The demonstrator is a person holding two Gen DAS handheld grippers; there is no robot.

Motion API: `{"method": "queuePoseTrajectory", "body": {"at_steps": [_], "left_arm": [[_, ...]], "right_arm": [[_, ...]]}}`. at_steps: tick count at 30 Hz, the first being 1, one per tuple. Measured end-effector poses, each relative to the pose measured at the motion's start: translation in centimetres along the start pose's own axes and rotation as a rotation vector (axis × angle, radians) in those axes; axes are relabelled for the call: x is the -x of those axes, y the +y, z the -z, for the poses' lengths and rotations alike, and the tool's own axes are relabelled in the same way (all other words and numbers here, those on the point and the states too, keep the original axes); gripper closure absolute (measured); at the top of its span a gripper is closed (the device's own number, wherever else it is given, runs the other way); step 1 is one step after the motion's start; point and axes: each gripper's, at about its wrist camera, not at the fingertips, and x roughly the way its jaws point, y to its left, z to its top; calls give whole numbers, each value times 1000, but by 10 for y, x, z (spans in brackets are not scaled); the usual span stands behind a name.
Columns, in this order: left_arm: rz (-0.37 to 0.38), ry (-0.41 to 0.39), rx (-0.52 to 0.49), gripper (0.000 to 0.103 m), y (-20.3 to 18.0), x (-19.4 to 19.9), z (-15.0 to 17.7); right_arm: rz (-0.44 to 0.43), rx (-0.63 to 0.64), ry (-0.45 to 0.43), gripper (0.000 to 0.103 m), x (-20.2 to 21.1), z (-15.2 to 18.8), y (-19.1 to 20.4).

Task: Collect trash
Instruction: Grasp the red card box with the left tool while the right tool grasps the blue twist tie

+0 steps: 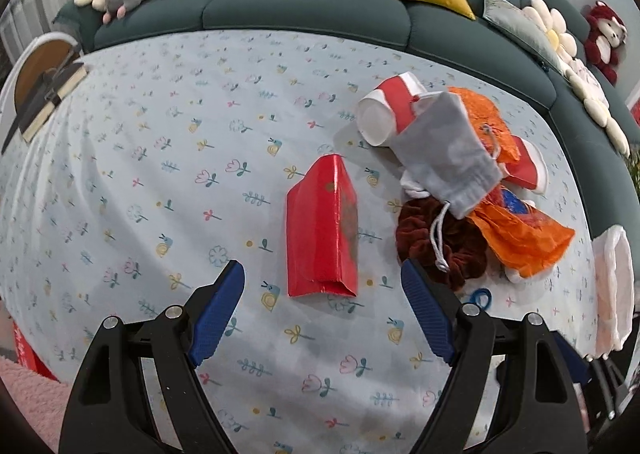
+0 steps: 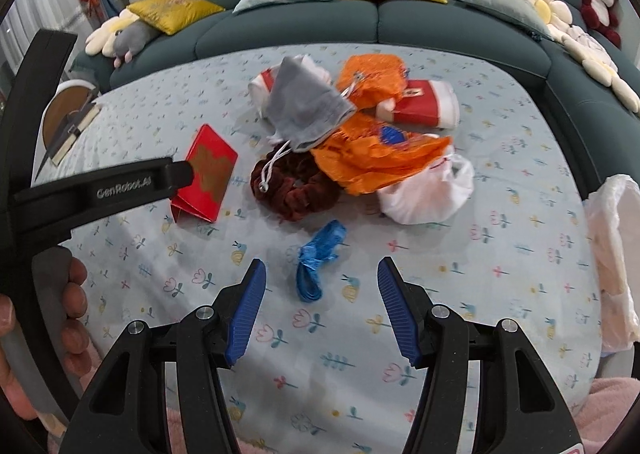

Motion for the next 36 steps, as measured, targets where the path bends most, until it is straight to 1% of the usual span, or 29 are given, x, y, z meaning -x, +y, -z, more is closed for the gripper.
{"method": "queuePoseTrajectory", "body": {"at_steps": [5, 6, 8, 10, 11, 12, 13, 14, 15, 16, 17, 18, 19, 20, 21, 22, 23, 27, 36], "left_arm": [[-3, 16, 12, 27, 2, -16, -3], [-4, 23, 14, 28, 3, -19, -3], [1, 42, 17, 34, 3, -27, -1], [12, 64, 18, 43, 3, -34, 0], [17, 73, 20, 44, 3, -37, 1], [18, 76, 22, 46, 2, -38, 1], [27, 76, 23, 52, 2, -39, 2], [32, 76, 21, 56, 2, -40, 3], [39, 80, 17, 64, 2, -41, 3], [40, 81, 17, 66, 2, -42, 3], [43, 79, 18, 68, 2, -42, 4], [46, 77, 19, 72, 1, -41, 5], [47, 76, 18, 76, 1, -41, 5], [51, 74, 18, 78, 1, -41, 6], [53, 73, 20, 81, 1, -41, 6], [56, 73, 20, 86, 0, -40, 7], [62, 75, 17, 87, 0, -40, 7], [67, 74, 7, 89, -3, -32, 12], [64, 35, -1, 89, -12, -2, 16]], "right_arm": [[-1, 2, 36, 46, -19, 0, 5], [0, 2, 42, 46, -23, 0, 6], [1, 2, 56, 47, -31, 1, 7], [-2, 0, 70, 49, -37, 1, 8], [-3, -1, 76, 49, -40, 1, 8], [-4, -1, 80, 51, -42, 2, 8], [-5, 0, 86, 53, -45, 3, 9], [-7, -1, 92, 55, -47, 3, 9], [-8, -2, 98, 57, -49, 4, 8], [-8, -3, 103, 59, -51, 5, 8], [-10, -4, 108, 64, -53, 6, 8], [-13, -5, 114, 69, -54, 7, 7], [-15, -6, 118, 72, -55, 8, 7], [-17, -6, 122, 77, -56, 8, 6], [-19, -6, 124, 83, -57, 9, 5], [-20, -5, 126, 85, -57, 9, 5], [-22, -5, 127, 88, -56, 9, 4], [-38, -7, 107, 90, -48, 9, 1], [-54, -40, 39, 92, -15, 4, -14]]}}
